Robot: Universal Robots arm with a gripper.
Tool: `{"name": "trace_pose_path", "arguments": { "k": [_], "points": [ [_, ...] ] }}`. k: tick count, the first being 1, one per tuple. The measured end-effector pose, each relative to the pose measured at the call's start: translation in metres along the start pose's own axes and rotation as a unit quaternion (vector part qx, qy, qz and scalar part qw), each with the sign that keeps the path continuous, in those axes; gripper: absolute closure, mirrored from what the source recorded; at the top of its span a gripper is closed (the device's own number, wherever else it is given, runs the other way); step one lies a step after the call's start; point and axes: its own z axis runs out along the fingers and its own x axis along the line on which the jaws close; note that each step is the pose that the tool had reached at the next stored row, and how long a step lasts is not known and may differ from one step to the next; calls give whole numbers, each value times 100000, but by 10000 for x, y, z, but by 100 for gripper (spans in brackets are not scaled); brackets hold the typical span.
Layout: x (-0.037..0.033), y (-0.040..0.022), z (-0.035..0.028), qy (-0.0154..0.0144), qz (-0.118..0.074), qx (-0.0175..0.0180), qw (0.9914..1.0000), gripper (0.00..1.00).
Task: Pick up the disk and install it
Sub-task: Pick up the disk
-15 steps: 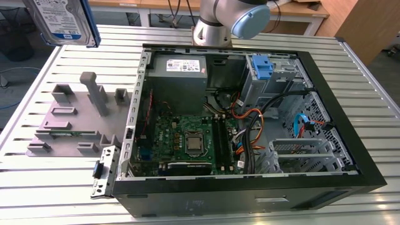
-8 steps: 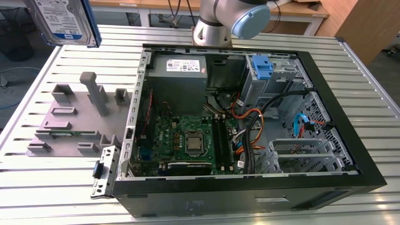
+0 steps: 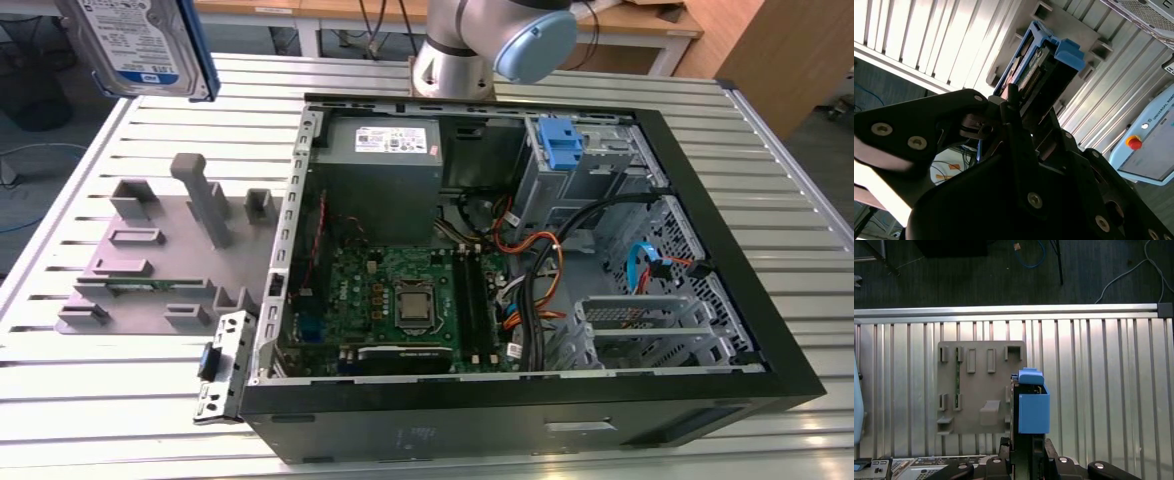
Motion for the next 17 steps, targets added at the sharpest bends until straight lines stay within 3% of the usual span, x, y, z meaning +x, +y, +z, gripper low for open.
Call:
{"name": "trace_pose_path", "arguments": {
  "k": [17],
  "points": [
    [-2,-48,-1,-2,0,3,100000,65]
  ]
}}
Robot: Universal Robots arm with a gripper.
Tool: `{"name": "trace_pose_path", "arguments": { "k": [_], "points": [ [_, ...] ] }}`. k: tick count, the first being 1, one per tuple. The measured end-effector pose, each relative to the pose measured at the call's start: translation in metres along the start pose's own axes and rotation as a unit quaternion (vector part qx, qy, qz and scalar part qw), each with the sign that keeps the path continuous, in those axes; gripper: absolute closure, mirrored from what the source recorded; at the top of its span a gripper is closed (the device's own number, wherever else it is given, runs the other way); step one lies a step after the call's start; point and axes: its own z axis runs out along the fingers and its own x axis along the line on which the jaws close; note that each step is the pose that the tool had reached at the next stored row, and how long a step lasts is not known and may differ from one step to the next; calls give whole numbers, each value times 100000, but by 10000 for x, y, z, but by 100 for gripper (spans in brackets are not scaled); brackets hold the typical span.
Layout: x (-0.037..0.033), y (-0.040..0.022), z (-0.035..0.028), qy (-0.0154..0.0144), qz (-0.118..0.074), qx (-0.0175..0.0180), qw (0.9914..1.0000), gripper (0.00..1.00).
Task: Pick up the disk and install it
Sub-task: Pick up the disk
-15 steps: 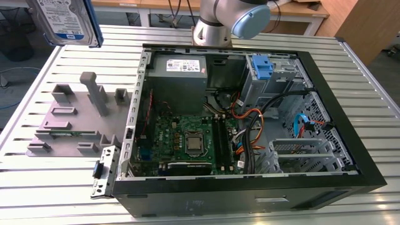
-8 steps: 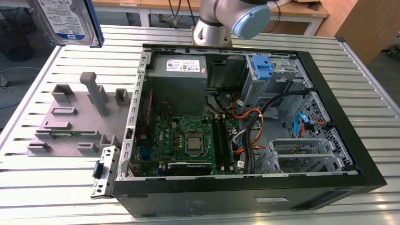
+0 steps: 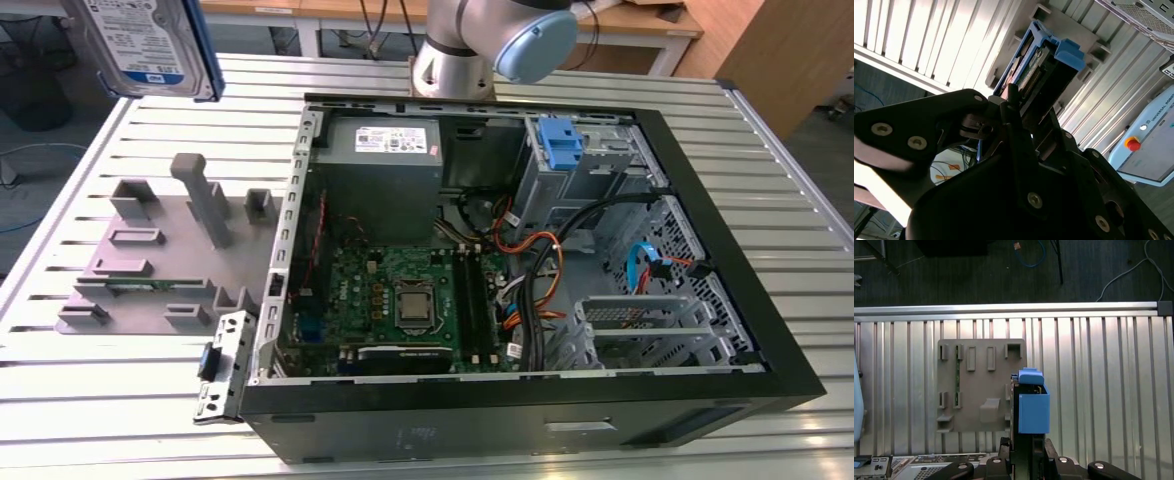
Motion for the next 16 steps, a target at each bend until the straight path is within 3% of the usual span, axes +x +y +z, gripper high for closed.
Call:
{"name": "trace_pose_path", "arguments": {
  "k": [16],
  "points": [
    [-2,-34,-1,0,2,1,100000,65]
  ]
}}
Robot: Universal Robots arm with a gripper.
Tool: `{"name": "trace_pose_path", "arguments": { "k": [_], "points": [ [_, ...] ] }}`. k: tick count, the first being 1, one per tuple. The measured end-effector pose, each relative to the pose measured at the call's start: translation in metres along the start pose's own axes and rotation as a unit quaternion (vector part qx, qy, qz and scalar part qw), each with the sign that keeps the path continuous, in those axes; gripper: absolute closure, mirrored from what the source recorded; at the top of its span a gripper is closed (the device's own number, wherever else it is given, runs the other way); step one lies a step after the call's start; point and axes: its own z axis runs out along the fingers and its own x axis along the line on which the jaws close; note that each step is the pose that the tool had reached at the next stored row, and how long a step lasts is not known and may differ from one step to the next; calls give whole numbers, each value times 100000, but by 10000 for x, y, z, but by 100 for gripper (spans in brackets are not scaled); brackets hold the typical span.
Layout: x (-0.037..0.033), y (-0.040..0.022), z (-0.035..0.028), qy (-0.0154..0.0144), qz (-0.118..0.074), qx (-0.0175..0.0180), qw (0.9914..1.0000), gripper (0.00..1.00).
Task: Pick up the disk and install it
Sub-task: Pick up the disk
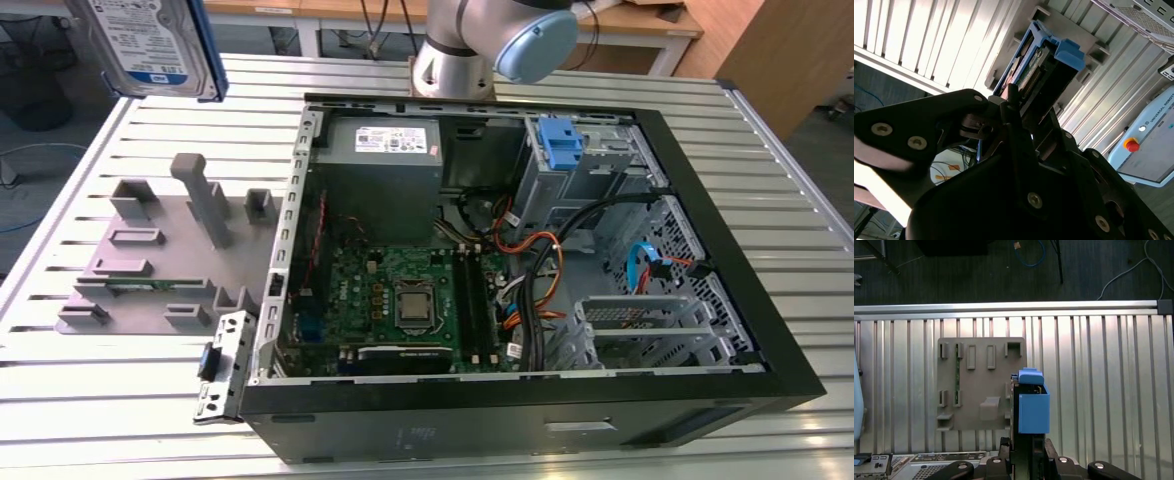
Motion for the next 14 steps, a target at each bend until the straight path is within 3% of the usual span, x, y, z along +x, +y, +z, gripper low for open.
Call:
{"name": "trace_pose_path", "arguments": {
  "k": [14],
  "points": [
    [-1,-12,-8,5,-8,-8,100000,65]
  ]
}}
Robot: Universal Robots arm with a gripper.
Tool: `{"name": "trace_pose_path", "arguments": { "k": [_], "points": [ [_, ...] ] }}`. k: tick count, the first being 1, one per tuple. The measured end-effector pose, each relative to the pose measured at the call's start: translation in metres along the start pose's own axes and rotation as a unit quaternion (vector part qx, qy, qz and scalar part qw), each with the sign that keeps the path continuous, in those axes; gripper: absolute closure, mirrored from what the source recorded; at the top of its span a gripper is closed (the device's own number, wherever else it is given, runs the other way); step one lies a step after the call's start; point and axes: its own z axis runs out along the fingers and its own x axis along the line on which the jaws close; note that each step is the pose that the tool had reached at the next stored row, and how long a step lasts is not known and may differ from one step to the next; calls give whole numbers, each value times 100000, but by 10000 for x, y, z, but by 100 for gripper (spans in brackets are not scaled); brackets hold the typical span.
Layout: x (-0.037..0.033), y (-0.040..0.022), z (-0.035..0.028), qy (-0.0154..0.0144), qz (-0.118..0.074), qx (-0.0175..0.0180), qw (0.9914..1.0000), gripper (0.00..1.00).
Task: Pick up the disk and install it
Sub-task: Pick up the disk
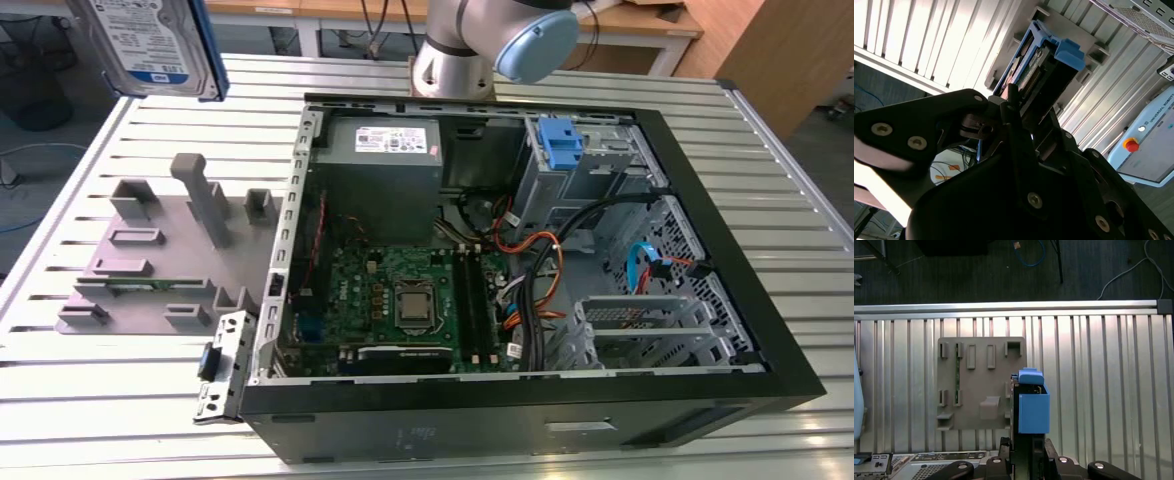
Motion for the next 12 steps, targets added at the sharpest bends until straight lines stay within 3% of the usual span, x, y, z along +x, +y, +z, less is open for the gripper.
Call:
{"name": "trace_pose_path", "arguments": {
  "k": [12],
  "points": [
    [-3,-64,-1,-5,5,8,100000,65]
  ]
}}
